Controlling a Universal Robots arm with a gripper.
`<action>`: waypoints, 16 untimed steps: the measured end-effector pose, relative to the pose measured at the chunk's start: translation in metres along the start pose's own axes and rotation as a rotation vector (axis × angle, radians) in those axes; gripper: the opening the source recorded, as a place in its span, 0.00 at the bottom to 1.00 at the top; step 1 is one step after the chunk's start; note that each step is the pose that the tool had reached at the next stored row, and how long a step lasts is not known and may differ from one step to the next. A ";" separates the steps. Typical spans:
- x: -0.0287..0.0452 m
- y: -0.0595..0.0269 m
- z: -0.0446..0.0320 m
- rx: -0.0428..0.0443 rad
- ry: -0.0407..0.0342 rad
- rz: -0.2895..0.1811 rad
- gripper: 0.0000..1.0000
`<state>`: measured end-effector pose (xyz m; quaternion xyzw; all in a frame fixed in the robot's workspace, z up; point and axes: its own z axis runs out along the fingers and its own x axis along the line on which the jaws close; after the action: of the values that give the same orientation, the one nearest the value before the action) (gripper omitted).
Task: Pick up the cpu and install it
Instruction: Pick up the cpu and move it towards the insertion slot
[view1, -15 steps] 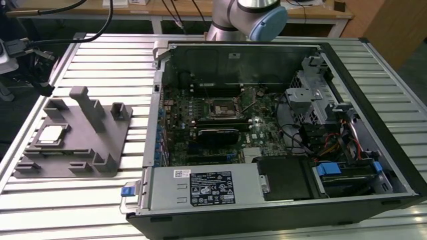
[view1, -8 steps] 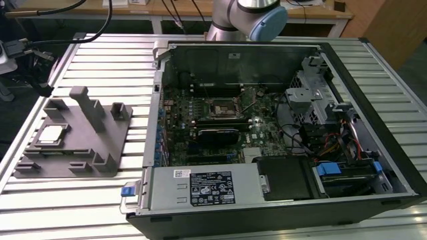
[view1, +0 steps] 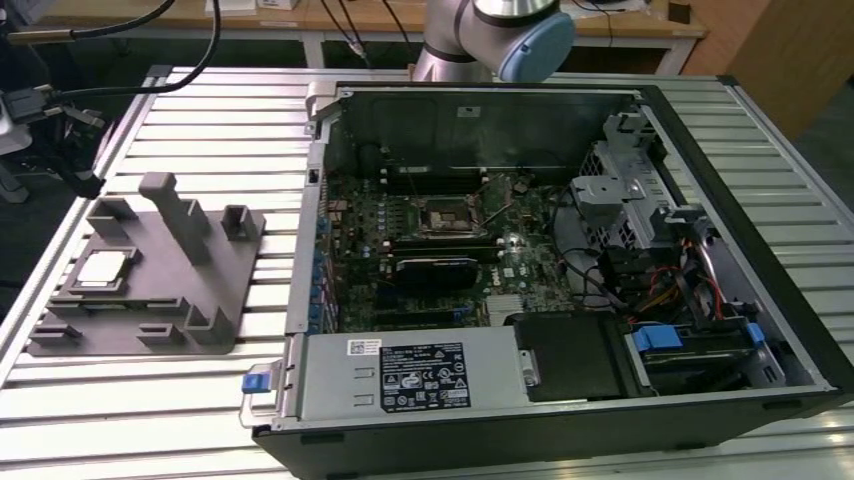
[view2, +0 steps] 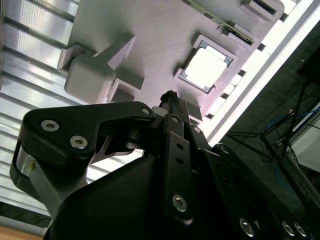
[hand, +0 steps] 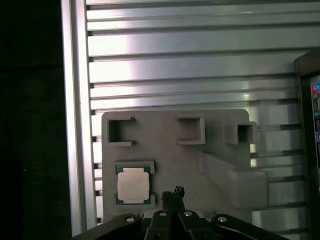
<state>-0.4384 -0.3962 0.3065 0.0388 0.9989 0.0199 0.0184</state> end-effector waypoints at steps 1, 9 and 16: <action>0.0006 -0.0004 0.0009 0.0000 0.0000 0.000 0.11; 0.0064 -0.0024 0.0070 -0.0001 -0.0002 0.000 0.11; 0.0100 -0.0028 0.0120 0.0000 0.0000 0.000 0.11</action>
<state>-0.4481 -0.3978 0.2940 0.0388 0.9989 0.0199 0.0184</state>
